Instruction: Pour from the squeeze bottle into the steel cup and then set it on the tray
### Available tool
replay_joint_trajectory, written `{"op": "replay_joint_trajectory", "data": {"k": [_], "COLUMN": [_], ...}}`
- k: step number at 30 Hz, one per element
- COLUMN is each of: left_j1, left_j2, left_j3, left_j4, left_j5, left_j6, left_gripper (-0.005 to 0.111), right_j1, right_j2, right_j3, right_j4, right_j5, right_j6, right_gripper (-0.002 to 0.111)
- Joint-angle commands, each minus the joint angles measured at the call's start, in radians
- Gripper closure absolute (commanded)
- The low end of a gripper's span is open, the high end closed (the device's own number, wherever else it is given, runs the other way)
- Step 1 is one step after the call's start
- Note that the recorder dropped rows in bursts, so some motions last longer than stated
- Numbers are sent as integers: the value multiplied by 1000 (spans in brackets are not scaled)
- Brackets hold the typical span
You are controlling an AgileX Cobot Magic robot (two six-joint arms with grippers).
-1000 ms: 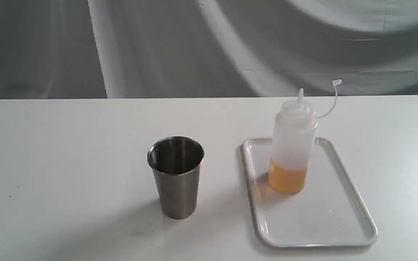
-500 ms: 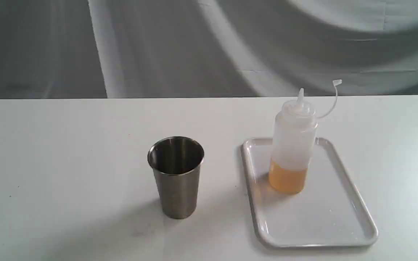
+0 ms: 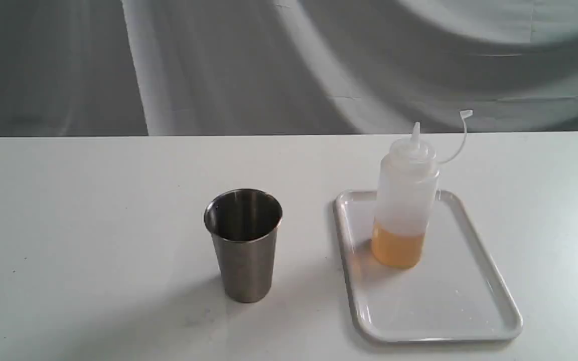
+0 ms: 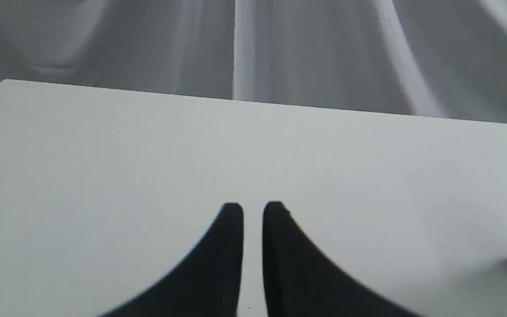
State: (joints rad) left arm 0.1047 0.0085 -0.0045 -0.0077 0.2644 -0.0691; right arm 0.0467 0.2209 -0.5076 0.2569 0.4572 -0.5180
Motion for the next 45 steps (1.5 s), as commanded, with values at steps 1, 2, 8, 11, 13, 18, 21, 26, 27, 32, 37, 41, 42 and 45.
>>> {"op": "replay_joint_trajectory", "data": {"k": [1, 2, 8, 11, 13, 18, 21, 26, 27, 32, 37, 41, 42, 45], "left_j1": [-5, -5, -5, -5, -5, -5, -5, -5, -5, -5, -5, -5, -5, -5], "left_j2": [2, 2, 2, 2, 2, 2, 2, 2, 2, 2, 2, 2, 2, 2], "left_j3": [4, 4, 4, 4, 4, 4, 4, 4, 4, 4, 4, 4, 4, 4], "left_j4": [-4, -4, -4, -4, -4, -4, -4, -4, -4, -4, -4, -4, -4, -4], "left_j5": [1, 1, 1, 1, 1, 1, 1, 1, 1, 1, 1, 1, 1, 1], "left_j6": [-2, -2, -2, -2, -2, -2, -2, -2, -2, -2, -2, -2, -2, -2], "left_gripper": [98, 98, 98, 98, 98, 98, 98, 98, 98, 98, 98, 98, 98, 98], "right_j1": [3, 3, 3, 3, 3, 3, 3, 3, 3, 3, 1, 1, 1, 1], "right_j2": [-4, -4, -4, -4, -4, -35, -70, -124, -131, -133, -133, -133, -135, -172], "right_j3": [5, 6, 126, 209, 254, 313, 334, 361, 366, 371, 372, 418, 440, 508], "right_j4": [-61, -73, -10, 110, 115, 135, 52, -14, 2, 58, -121, -340, -343, -339], "right_j5": [-154, -187, -495, -557, -558, -572, -602, -605, -611, -623, -598, -610, -610, -606], "right_j6": [-6, -6, -6, -6, -6, -6, 2, 2, 2, 2, 337, 530, 537, 544], "right_gripper": [108, 108, 108, 108, 108, 108, 108, 108, 108, 108, 108, 108, 108, 108]}}
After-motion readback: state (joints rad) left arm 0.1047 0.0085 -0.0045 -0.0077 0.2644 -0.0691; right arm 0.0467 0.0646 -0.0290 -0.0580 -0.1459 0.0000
